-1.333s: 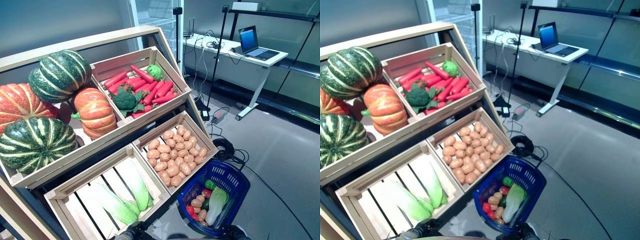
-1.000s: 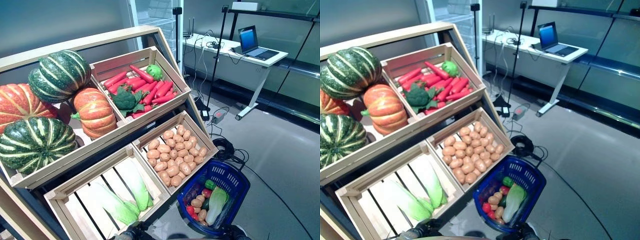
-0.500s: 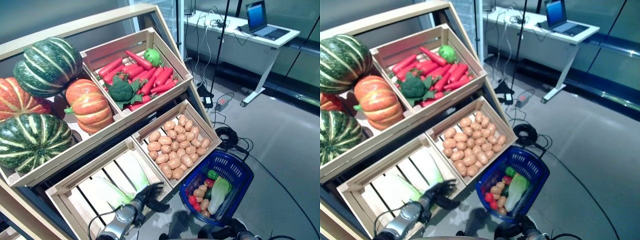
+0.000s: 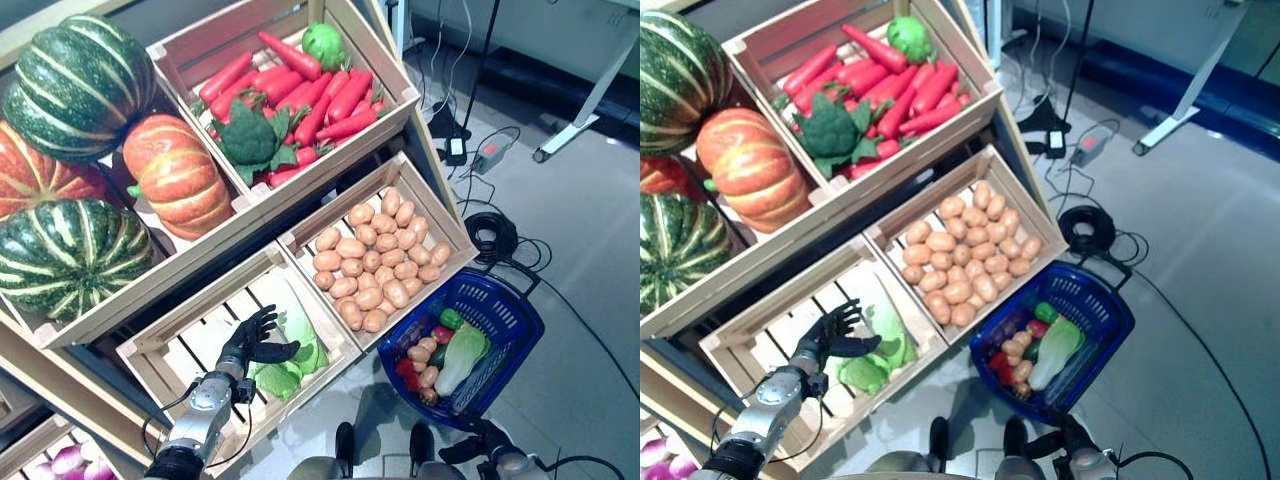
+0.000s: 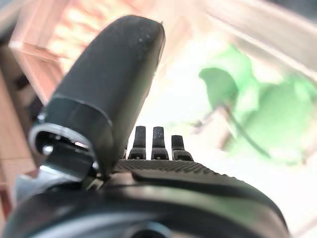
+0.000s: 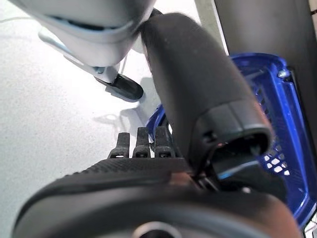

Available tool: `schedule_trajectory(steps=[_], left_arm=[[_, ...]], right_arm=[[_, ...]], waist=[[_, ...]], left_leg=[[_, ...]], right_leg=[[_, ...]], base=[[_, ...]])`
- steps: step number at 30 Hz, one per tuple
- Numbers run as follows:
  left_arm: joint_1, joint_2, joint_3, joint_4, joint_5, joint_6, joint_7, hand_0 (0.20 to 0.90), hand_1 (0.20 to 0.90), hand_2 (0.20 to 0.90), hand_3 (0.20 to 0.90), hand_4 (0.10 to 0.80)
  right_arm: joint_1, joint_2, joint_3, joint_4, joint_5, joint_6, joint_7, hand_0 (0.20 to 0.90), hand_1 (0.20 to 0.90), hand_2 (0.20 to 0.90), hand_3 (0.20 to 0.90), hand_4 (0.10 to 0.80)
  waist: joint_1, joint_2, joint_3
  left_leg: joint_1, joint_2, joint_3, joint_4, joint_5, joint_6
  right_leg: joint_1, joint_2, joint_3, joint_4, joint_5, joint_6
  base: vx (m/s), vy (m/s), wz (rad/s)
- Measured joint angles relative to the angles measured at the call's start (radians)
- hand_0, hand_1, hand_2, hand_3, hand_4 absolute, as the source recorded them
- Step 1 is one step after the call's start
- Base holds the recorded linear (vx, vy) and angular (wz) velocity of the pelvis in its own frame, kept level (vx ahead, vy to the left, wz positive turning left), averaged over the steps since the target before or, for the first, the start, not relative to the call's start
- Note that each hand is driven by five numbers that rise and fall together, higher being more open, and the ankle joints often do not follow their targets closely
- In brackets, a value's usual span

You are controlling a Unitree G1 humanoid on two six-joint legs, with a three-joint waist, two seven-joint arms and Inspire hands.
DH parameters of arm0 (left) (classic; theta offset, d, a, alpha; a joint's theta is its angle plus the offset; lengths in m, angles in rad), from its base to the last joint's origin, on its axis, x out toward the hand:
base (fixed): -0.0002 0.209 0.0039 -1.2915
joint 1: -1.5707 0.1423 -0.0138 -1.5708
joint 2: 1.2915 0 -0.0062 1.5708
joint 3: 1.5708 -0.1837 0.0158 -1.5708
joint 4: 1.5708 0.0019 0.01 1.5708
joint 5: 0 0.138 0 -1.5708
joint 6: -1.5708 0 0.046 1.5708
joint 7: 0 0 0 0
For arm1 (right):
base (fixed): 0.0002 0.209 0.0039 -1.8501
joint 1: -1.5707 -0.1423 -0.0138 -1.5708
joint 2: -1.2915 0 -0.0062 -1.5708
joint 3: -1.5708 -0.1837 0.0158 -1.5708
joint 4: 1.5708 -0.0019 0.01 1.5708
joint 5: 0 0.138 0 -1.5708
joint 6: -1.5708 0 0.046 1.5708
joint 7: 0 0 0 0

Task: Put vegetables into the basket

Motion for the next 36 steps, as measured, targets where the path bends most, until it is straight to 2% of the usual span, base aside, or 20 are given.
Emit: schedule_trajectory(steps=[4,9,15,21,25,27,30,36], left_arm=[[-0.01,0.065,-0.014,0.022,0.181,-0.004,0.119,0.9,0.9,0.9,0.9,0.8],[-0.073,0.187,-0.068,0.021,0.307,-0.016,0.188,0.9,0.9,0.9,0.9,0.8],[-0.174,0.29,-0.125,-0.007,0.416,0.001,0.287,0.9,0.9,0.9,0.9,0.8],[-0.265,0.341,-0.157,-0.003,0.614,0.036,0.425,0.9,0.9,0.9,0.9,0.8],[-0.275,0.344,-0.16,0.007,0.737,0.035,0.53,0.9,0.9,0.9,0.9,0.8],[-0.306,0.368,-0.198,0.028,0.789,0.028,0.597,0.9,0.9,0.9,0.9,0.8],[-0.347,0.368,-0.226,0.038,0.835,0.019,0.67,0.9,0.9,0.9,0.9,0.8],[-0.362,0.36,-0.28,0.079,0.887,0.017,0.759,0.9,0.9,0.9,0.9,0.8]], right_arm=[[-0.031,-0.015,0.002,0.012,0.01,-0.023,0.0,0.9,0.9,0.9,0.9,0.8],[-0.108,-0.039,0.004,0.023,0.04,-0.042,-0.001,0.9,0.9,0.9,0.9,0.8],[-0.215,-0.054,0.004,0.037,0.051,-0.07,-0.005,0.9,0.9,0.9,0.9,0.8],[-0.317,-0.08,0.008,0.033,0.12,-0.079,-0.015,0.9,0.9,0.9,0.9,0.8],[-0.334,-0.083,0.009,0.01,0.128,-0.081,-0.028,0.9,0.9,0.9,0.9,0.8],[-0.352,-0.086,0.014,-0.006,0.161,-0.08,-0.036,0.9,0.9,0.9,0.9,0.8],[-0.383,-0.08,0.014,-0.024,0.201,-0.078,-0.037,0.9,0.9,0.9,0.9,0.8],[-0.42,-0.071,0.01,-0.041,0.201,-0.078,-0.037,0.9,0.9,0.9,0.9,0.8]], waist=[[0.012,0.01,0.044],[0.028,0.011,0.116],[0.046,0.0,0.217],[0.049,-0.024,0.302],[0.05,-0.027,0.304],[0.049,-0.027,0.304],[0.049,-0.029,0.313],[0.036,-0.033,0.32]], left_leg=[[-0.047,0.001,-0.027,0.015,0.008,-0.009],[-0.116,0.002,-0.037,0.037,0.02,-0.012],[-0.2,0.0,-0.05,0.092,0.021,-0.013],[-0.274,-0.003,-0.053,0.147,0.021,-0.014],[-0.32,-0.007,-0.054,0.163,0.026,-0.021],[-0.363,-0.016,-0.057,0.193,0.025,-0.022],[-0.401,-0.02,-0.057,0.218,0.028,-0.025],[-0.445,-0.021,-0.052,0.235,0.028,-0.033]], right_leg=[[-0.034,0.002,-0.012,0.001,0.009,-0.004],[-0.094,0.004,-0.022,0.01,0.03,-0.011],[-0.18,0.0,-0.028,0.073,0.028,-0.017],[-0.285,-0.008,-0.026,0.197,-0.005,-0.03],[-0.363,-0.021,-0.024,0.287,-0.04,-0.033],[-0.419,-0.03,-0.023,0.346,-0.059,-0.04],[-0.471,-0.036,-0.017,0.395,-0.069,-0.044],[-0.528,-0.036,0.001,0.43,-0.072,-0.048]], base=[[-0.144,-0.027,0.08],[-0.154,0.01,0.05],[-0.181,0.009,0.01],[-0.11,0.018,0.01],[-0.087,0.017,0.04],[-0.076,0.044,0.05],[-0.047,0.06,0.01],[-0.033,0.023,-0.04]])
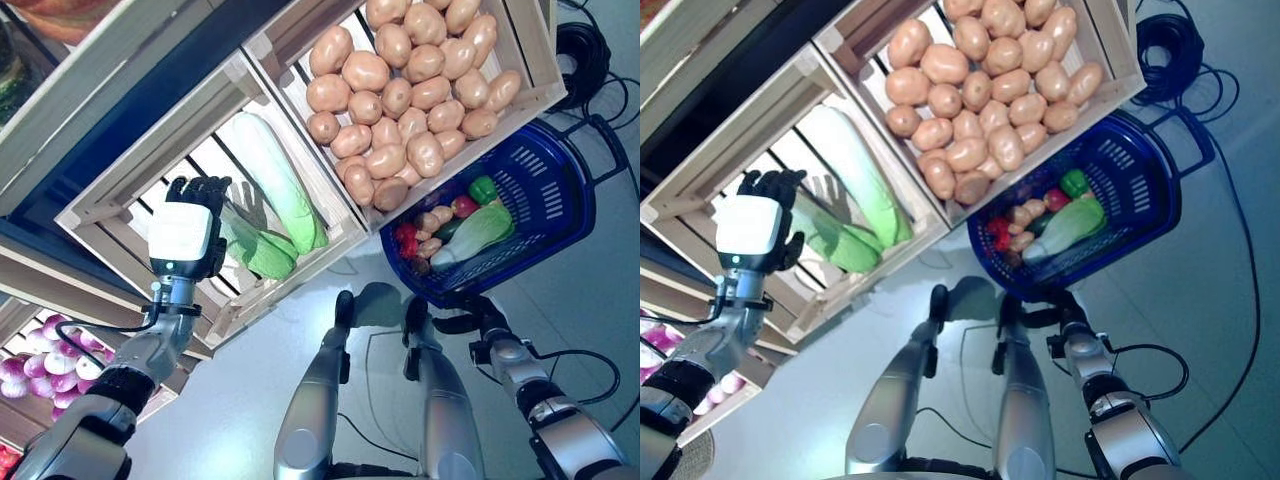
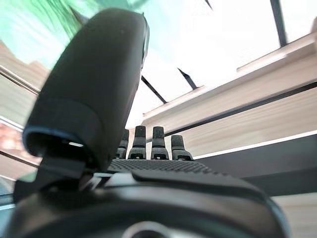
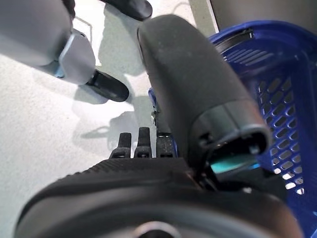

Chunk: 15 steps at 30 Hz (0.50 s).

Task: Put vegetables into the basket

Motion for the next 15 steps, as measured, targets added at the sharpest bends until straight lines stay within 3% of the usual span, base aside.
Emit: schedule_trajectory(steps=[8,15], left_arm=[[0.017,-0.047,-0.045,0.066,0.014,0.005,0.05,0.9,0.9,0.9,0.9,0.8],[0.009,-0.051,-0.103,0.094,0.011,0.005,0.048,0.9,0.9,0.9,0.9,0.8]], right_arm=[[-0.035,0.0,-0.002,-0.004,0.015,0.003,-0.003,0.9,0.9,0.9,0.9,0.8],[-0.055,-0.001,-0.002,-0.002,0.037,0.007,-0.003,0.9,0.9,0.9,0.9,0.8]], waist=[[-0.005,-0.019,0.011],[-0.009,-0.027,0.015]], left_leg=[[-0.054,0.0,0.0,0.024,0.001,0.002],[-0.072,0.0,-0.001,0.032,0.002,0.001]], right_leg=[[-0.051,0.0,0.001,0.026,-0.004,-0.005],[-0.071,-0.001,0.0,0.035,-0.006,-0.005]], base=[[-0.004,0.013,0.01],[0.0,0.0,0.0]])
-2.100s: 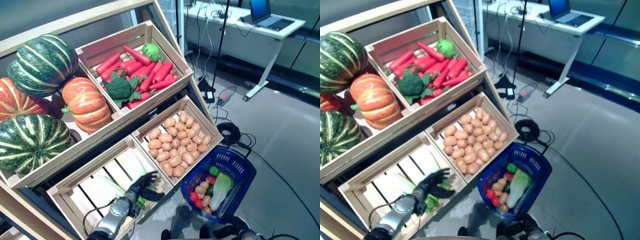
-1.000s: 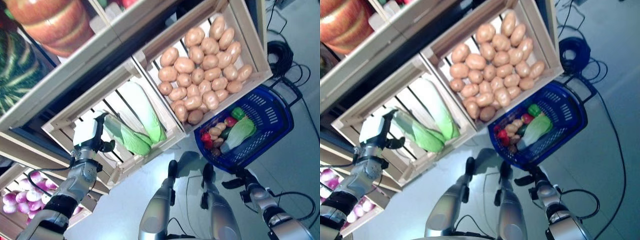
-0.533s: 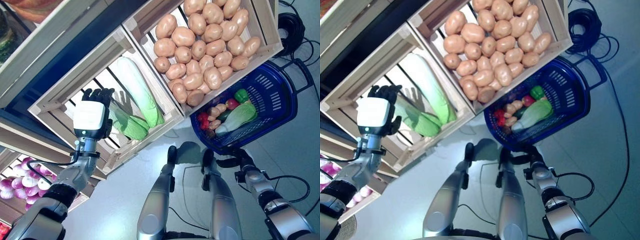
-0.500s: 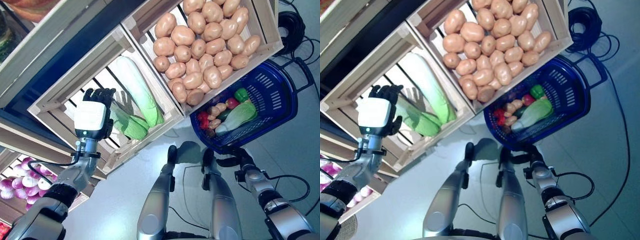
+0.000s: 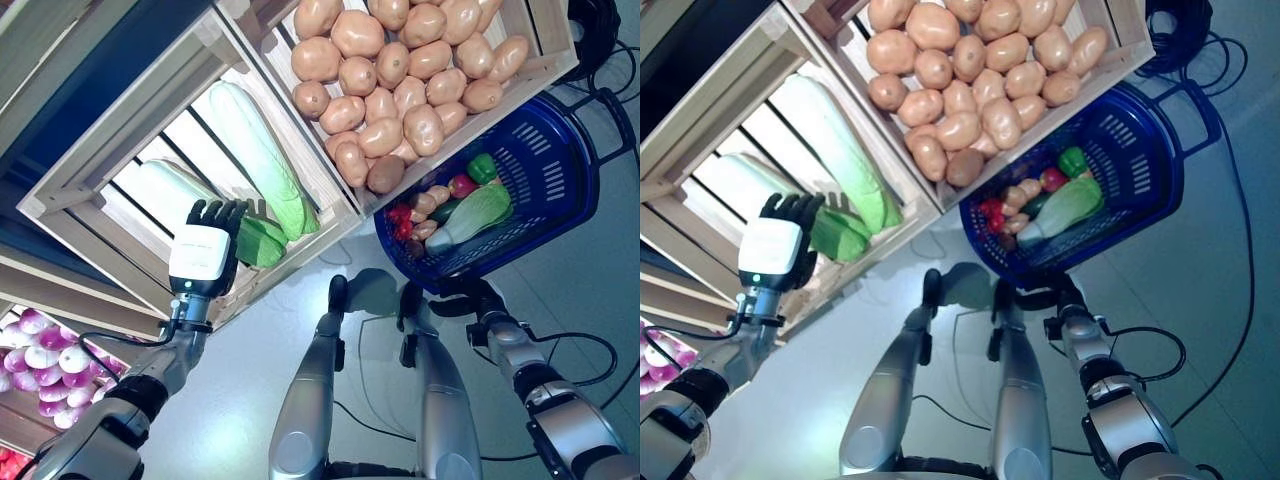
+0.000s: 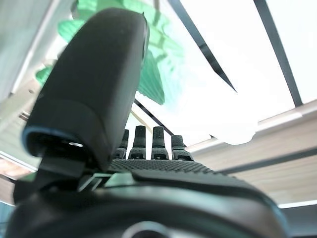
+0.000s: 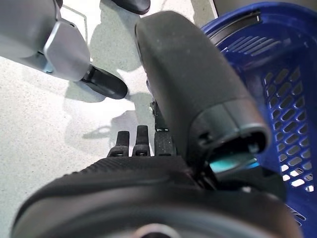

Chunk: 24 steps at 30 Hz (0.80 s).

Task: Put vegetables into the basket

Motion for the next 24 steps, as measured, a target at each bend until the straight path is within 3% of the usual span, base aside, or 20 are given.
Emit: schedule_trajectory(steps=[10,16,24], left_arm=[[0.003,-0.072,0.0,0.086,-0.07,-0.018,0.033,0.9,0.9,0.9,0.9,0.8],[-0.014,-0.077,-0.011,0.08,-0.069,-0.02,0.053,0.9,0.9,0.9,0.9,0.8],[-0.118,-0.075,-0.058,0.087,-0.069,-0.019,0.075,0.9,0.9,0.9,0.9,0.8]], right_arm=[[-0.002,-0.006,0.0,-0.012,0.001,0.0,0.0,0.9,0.9,0.9,0.9,0.8],[-0.015,-0.019,0.0,-0.015,0.003,0.0,0.0,0.9,0.9,0.9,0.9,0.8],[-0.038,-0.037,0.002,-0.037,0.008,0.002,0.0,0.9,0.9,0.9,0.9,0.8]], waist=[[-0.005,-0.003,0.0],[-0.008,-0.004,0.0],[-0.012,-0.022,0.001]], left_leg=[[-0.022,0.0,0.0,0.003,0.001,-0.001],[-0.051,0.0,0.0,0.016,0.001,-0.002],[-0.108,0.0,-0.001,0.043,-0.002,-0.001]], right_leg=[[-0.024,-0.001,0.001,0.004,-0.001,-0.001],[-0.053,-0.001,0.001,0.016,-0.002,-0.003],[-0.106,-0.001,0.004,0.038,-0.001,-0.003]], base=[[0.0,0.0,0.0],[0.0,0.0,0.0],[-0.001,0.004,0.01]])
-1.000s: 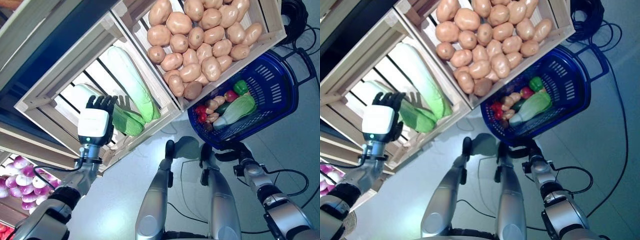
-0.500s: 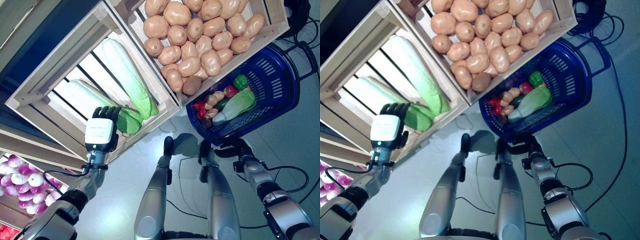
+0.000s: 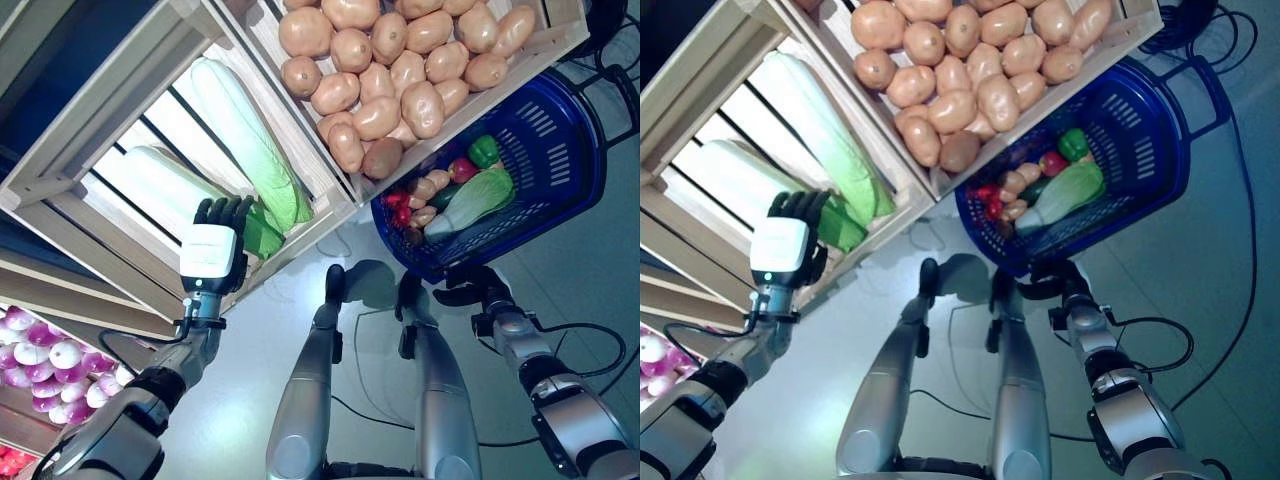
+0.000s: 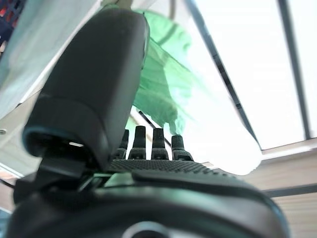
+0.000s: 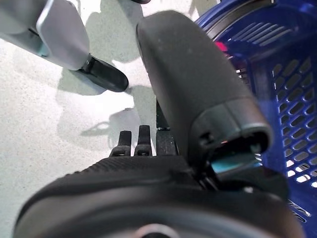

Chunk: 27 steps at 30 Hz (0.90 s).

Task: Put vegetables into the basket

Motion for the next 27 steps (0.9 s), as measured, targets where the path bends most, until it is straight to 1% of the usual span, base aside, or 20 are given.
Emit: schedule_trajectory(steps=[4,10,14,15,16,17,23,25,27], left_arm=[[-0.052,0.0,-0.039,0.007,0.003,-0.001,0.035,0.9,0.9,0.9,0.9,0.8],[-0.092,0.002,-0.051,0.003,0.013,-0.001,0.083,0.9,0.9,0.9,0.9,0.8],[-0.11,0.003,-0.055,0.028,0.013,-0.002,0.088,0.9,0.9,0.9,0.9,0.8],[-0.117,0.003,-0.062,0.035,0.012,-0.002,0.091,0.719,0.719,0.719,0.719,0.679],[-0.122,0.003,-0.062,0.041,0.011,-0.004,0.097,0.564,0.564,0.564,0.564,0.576],[-0.126,0.006,-0.062,0.043,0.008,-0.005,0.104,0.3,0.3,0.3,0.3,0.4],[-0.197,0.01,-0.039,0.063,-0.009,-0.041,0.13,0.3,0.3,0.3,0.3,0.4],[-0.218,0.014,-0.022,0.078,-0.011,-0.042,0.128,0.3,0.3,0.3,0.3,0.4],[-0.244,0.014,-0.021,0.119,-0.01,-0.041,0.114,0.3,0.3,0.3,0.3,0.4]], right_arm=[[-0.009,0.0,0.005,-0.017,0.002,0.0,0.0,0.9,0.9,0.9,0.9,0.8],[0.002,0.0,0.01,-0.09,0.063,-0.008,-0.001,0.9,0.9,0.9,0.9,0.8],[0.003,-0.002,0.023,-0.112,0.069,-0.009,-0.003,0.9,0.9,0.9,0.9,0.8],[0.002,-0.006,0.038,-0.116,0.068,-0.009,-0.004,0.9,0.9,0.9,0.9,0.8],[0.002,-0.008,0.04,-0.12,0.068,-0.009,-0.004,0.9,0.9,0.9,0.9,0.8],[0.0,-0.008,0.042,-0.122,0.069,-0.01,-0.004,0.9,0.9,0.9,0.9,0.8],[-0.009,-0.004,0.044,-0.128,0.07,-0.01,-0.005,0.9,0.9,0.9,0.9,0.8],[-0.015,0.002,0.046,-0.13,0.07,-0.013,-0.005,0.9,0.9,0.9,0.9,0.8],[-0.019,0.006,0.048,-0.131,0.072,-0.015,-0.005,0.9,0.9,0.9,0.9,0.8]], waist=[[-0.015,-0.012,0.001],[-0.028,-0.037,0.001],[-0.035,-0.04,0.001],[-0.037,-0.043,0.001],[-0.039,-0.048,0.001],[-0.038,-0.058,0.001],[-0.033,-0.089,0.0],[-0.035,-0.1,0.0],[-0.04,-0.101,0.0]], left_leg=[[-0.035,0.0,-0.003,0.025,-0.005,-0.002],[-0.09,0.001,-0.005,0.066,-0.019,-0.002],[-0.108,0.001,-0.013,0.085,-0.024,-0.002],[-0.114,0.001,-0.017,0.088,-0.026,-0.005],[-0.121,0.0,-0.02,0.093,-0.026,-0.005],[-0.127,0.001,-0.02,0.098,-0.026,-0.005],[-0.151,0.0,-0.023,0.108,-0.026,-0.005],[-0.151,-0.001,-0.025,0.101,-0.026,-0.005],[-0.154,-0.001,-0.026,0.095,-0.026,-0.005]], right_leg=[[-0.026,0.0,0.0,0.013,0.0,0.001],[-0.072,0.002,0.001,0.031,0.001,0.002],[-0.082,0.005,0.003,0.035,0.001,0.001],[-0.085,0.007,0.004,0.035,0.001,0.002],[-0.09,0.008,0.006,0.037,0.001,0.002],[-0.099,0.007,0.008,0.042,0.001,0.002],[-0.115,0.01,0.01,0.035,0.004,0.006],[-0.115,0.011,0.009,0.018,0.01,0.015],[-0.114,0.01,0.009,0.007,0.015,0.024]], base=[[-0.002,-0.005,0.02],[0.0,0.0,0.0],[-0.003,0.0,0.01],[-0.012,-0.007,0.04],[0.0,0.0,0.0],[0.0,0.0,0.0],[-0.006,-0.036,-0.01],[-0.005,-0.02,-0.17],[-0.003,-0.012,-0.09]])
